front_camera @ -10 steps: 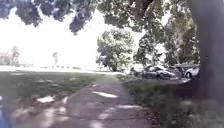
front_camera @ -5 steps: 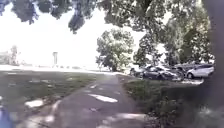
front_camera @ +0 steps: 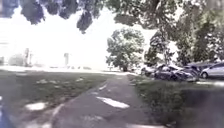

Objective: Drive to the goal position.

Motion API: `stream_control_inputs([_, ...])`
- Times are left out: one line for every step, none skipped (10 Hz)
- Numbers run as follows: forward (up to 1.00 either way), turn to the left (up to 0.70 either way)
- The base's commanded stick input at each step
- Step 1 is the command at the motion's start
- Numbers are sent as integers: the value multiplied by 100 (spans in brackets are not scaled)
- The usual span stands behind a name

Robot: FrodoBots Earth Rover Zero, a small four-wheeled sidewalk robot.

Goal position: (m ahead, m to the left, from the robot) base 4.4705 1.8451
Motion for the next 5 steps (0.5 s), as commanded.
stream_control_inputs([70,0])
stream_control_inputs([70,0])
stream_control_inputs([70,0])
stream_control_inputs([70,0])
stream_control_inputs([70,0])
